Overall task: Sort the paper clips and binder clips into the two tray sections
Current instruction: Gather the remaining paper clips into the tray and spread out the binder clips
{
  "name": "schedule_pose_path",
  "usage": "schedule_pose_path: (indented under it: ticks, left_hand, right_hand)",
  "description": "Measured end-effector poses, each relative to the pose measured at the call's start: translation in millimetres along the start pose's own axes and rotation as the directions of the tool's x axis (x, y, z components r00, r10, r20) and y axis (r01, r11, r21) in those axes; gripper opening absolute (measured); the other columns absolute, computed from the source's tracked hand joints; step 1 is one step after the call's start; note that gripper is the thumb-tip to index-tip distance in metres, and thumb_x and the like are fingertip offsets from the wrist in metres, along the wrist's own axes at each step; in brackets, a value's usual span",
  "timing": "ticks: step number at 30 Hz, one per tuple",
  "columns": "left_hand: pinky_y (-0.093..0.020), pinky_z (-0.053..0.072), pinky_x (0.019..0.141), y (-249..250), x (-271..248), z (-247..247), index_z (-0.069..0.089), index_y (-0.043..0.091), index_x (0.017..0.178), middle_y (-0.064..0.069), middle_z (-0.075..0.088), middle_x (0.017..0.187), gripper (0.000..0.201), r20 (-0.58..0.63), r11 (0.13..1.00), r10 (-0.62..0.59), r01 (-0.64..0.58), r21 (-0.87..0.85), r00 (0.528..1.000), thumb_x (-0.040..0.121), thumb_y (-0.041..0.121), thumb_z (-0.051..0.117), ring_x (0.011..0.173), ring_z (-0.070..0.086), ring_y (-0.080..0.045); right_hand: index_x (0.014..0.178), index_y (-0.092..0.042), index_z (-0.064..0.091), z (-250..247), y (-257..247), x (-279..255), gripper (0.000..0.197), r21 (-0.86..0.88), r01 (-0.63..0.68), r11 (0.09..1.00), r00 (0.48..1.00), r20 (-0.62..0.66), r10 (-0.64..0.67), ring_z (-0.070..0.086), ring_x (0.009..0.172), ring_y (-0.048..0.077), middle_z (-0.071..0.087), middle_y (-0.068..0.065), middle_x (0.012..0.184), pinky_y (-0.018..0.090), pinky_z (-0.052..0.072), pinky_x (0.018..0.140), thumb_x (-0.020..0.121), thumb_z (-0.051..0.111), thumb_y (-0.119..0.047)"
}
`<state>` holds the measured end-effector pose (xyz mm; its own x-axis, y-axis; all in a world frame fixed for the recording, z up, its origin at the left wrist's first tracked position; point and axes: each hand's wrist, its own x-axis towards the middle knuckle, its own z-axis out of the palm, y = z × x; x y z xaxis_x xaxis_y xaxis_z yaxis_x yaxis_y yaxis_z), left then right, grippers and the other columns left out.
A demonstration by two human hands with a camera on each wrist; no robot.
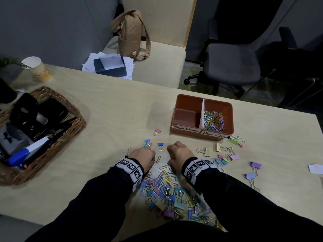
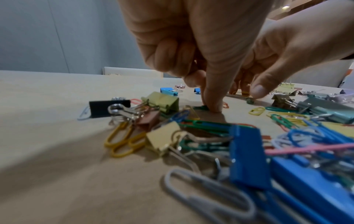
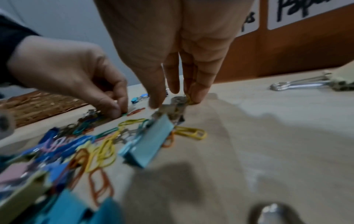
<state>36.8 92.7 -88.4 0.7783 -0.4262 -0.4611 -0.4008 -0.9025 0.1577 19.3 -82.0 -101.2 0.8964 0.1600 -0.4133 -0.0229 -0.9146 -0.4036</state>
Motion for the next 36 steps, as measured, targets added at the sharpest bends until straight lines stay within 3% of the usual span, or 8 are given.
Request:
schedule_pose_path:
  ticks: [9, 15, 20, 24, 27, 29, 32, 36]
  left_hand:
    - [-0.042, 0.045, 0.09, 8, -6, -1, 0.056, 0.013, 0.106, -0.009, 0.057, 0.107, 0.022, 0.061, 0.999, -0.019, 0.017, 0.032, 0.998, 0.089, 0.024, 0.047, 0.098, 0.059, -0.03]
    - [-0.028, 0.045, 0.062, -15, -13, -8, 0.049, 0.018, 0.089, -0.002, 0.062, 0.075, 0.003, -0.033, 0.838, -0.244, 0.194, -0.51, 0.969, 0.09, 0.017, 0.046, 0.071, 0.058, -0.024]
    - [-0.022, 0.033, 0.046, -30, -17, -4, 0.062, 0.017, 0.083, 0.004, 0.055, 0.061, 0.027, 0.056, 0.719, -0.275, 0.244, -0.651, 0.96, 0.092, 0.006, 0.039, 0.048, 0.046, -0.013]
    - [-0.025, 0.043, 0.061, -32, -20, -2, 0.063, 0.016, 0.074, 0.001, 0.064, 0.073, 0.031, 0.051, 0.791, -0.238, 0.224, -0.569, 0.97, 0.093, 0.013, 0.039, 0.065, 0.056, -0.017]
    - [-0.026, 0.046, 0.073, -28, -27, -6, 0.065, 0.022, 0.09, 0.003, 0.063, 0.091, 0.016, 0.027, 0.937, -0.191, 0.19, -0.294, 0.981, 0.091, 0.032, 0.052, 0.084, 0.059, -0.018]
    - [-0.027, 0.046, 0.079, -25, -31, -6, 0.064, 0.027, 0.104, 0.005, 0.059, 0.104, 0.025, 0.052, 0.985, -0.128, 0.133, -0.109, 0.99, 0.085, 0.044, 0.063, 0.096, 0.059, -0.018]
    - [-0.03, 0.046, 0.083, -27, -34, -4, 0.061, 0.026, 0.117, 0.001, 0.056, 0.116, 0.04, 0.095, 0.997, -0.079, 0.076, 0.033, 0.992, 0.082, 0.047, 0.066, 0.104, 0.058, -0.022]
    - [-0.031, 0.048, 0.082, -22, -34, 1, 0.064, 0.024, 0.114, 0.0, 0.058, 0.115, 0.031, 0.072, 0.996, -0.043, 0.036, 0.085, 0.996, 0.088, 0.042, 0.059, 0.101, 0.06, -0.023]
  right_hand:
    - [0.106, -0.006, 0.057, 19, -21, -7, 0.024, -0.235, 0.142, 0.962, 0.986, 0.12, -0.116, 0.054, 0.101, 0.029, 0.052, 0.011, 0.106, 0.035, 0.049, 0.084, 0.082, 0.061, -0.006]
    - [0.11, -0.014, 0.056, 11, -13, -15, 0.021, -0.182, 0.157, 0.971, 0.983, 0.122, -0.136, 0.053, 0.101, 0.028, 0.054, 0.008, 0.108, 0.034, 0.046, 0.082, 0.089, 0.053, -0.01]
    - [0.093, -0.018, 0.064, -1, -17, -17, 0.026, 0.092, -0.038, 0.995, 0.999, 0.006, 0.037, 0.059, 0.087, 0.022, 0.046, 0.0, 0.103, 0.029, 0.05, 0.08, 0.085, 0.051, 0.003]
    - [0.091, -0.019, 0.066, -10, -20, -14, 0.028, 0.115, -0.086, 0.99, 0.994, 0.077, 0.077, 0.058, 0.097, 0.02, 0.056, 0.0, 0.105, 0.026, 0.047, 0.082, 0.083, 0.051, 0.003]
    - [0.102, -0.02, 0.06, -12, -24, -20, 0.014, 0.077, -0.043, 0.996, 0.993, 0.111, 0.035, 0.059, 0.1, 0.023, 0.064, 0.002, 0.107, 0.031, 0.048, 0.084, 0.091, 0.051, -0.023]
    - [0.112, -0.024, 0.055, -12, -25, -25, 0.026, -0.032, 0.011, 0.999, 0.985, 0.17, -0.005, 0.057, 0.103, 0.024, 0.061, 0.0, 0.113, 0.033, 0.048, 0.085, 0.09, 0.057, -0.037]
    - [0.122, -0.025, 0.048, -10, -27, -29, 0.037, -0.197, 0.097, 0.976, 0.977, 0.204, -0.057, 0.058, 0.105, 0.025, 0.056, 0.002, 0.119, 0.035, 0.049, 0.085, 0.09, 0.059, -0.038]
    - [0.127, -0.02, 0.047, -8, -24, -31, 0.04, -0.266, 0.114, 0.957, 0.97, 0.24, -0.049, 0.06, 0.1, 0.03, 0.05, 0.006, 0.119, 0.037, 0.049, 0.081, 0.091, 0.058, -0.034]
